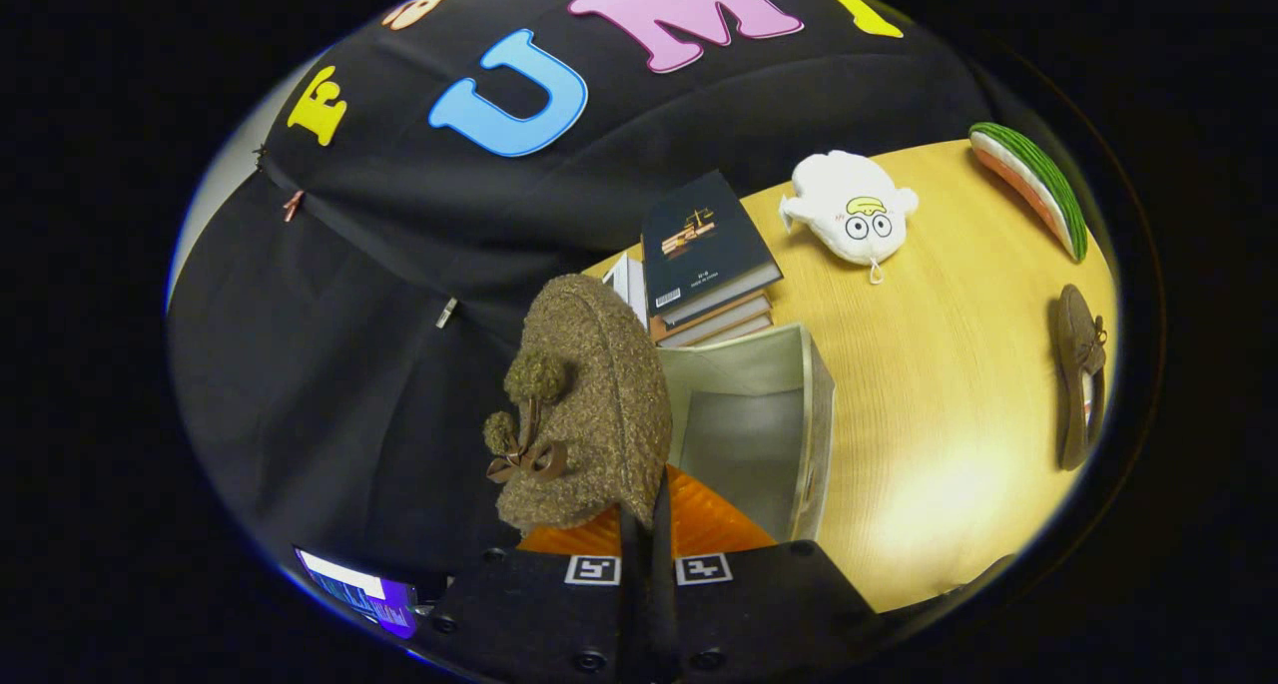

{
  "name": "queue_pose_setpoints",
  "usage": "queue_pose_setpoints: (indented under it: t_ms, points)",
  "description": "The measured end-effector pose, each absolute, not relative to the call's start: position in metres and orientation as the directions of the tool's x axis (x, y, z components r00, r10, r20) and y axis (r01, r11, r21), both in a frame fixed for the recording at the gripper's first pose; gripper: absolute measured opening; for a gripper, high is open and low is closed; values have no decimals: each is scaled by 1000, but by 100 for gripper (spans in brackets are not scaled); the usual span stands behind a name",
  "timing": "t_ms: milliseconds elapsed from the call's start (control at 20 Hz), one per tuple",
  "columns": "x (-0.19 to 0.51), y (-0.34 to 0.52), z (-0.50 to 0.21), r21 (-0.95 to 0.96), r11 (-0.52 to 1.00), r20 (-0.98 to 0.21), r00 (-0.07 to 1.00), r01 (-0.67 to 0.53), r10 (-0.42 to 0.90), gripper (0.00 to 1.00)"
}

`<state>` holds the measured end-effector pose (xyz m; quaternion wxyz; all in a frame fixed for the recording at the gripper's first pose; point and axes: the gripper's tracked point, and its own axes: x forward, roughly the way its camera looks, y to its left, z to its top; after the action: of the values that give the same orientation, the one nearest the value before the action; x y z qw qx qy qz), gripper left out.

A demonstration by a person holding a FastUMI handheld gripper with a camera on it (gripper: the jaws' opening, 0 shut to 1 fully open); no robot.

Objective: Open the storage box then place both shoes into the box .Put the left shoe in first, then the right shoe, with the right side of both shoes facing outward in a uniform manner.

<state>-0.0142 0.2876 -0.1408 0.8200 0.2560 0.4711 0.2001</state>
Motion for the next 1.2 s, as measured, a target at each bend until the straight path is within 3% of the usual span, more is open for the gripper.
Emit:
queue_pose_setpoints:
  t_ms: [350,900,1150,1200]
  points:
    - [-17,317,-194,595,800,-741,441,79,507,5]
    - [-19,349,-233,541,832,-803,370,122,467,9]
    - [-25,367,-212,621,779,-754,342,94,560,98]
    - [-27,369,-204,634,770,-740,349,75,575,99]
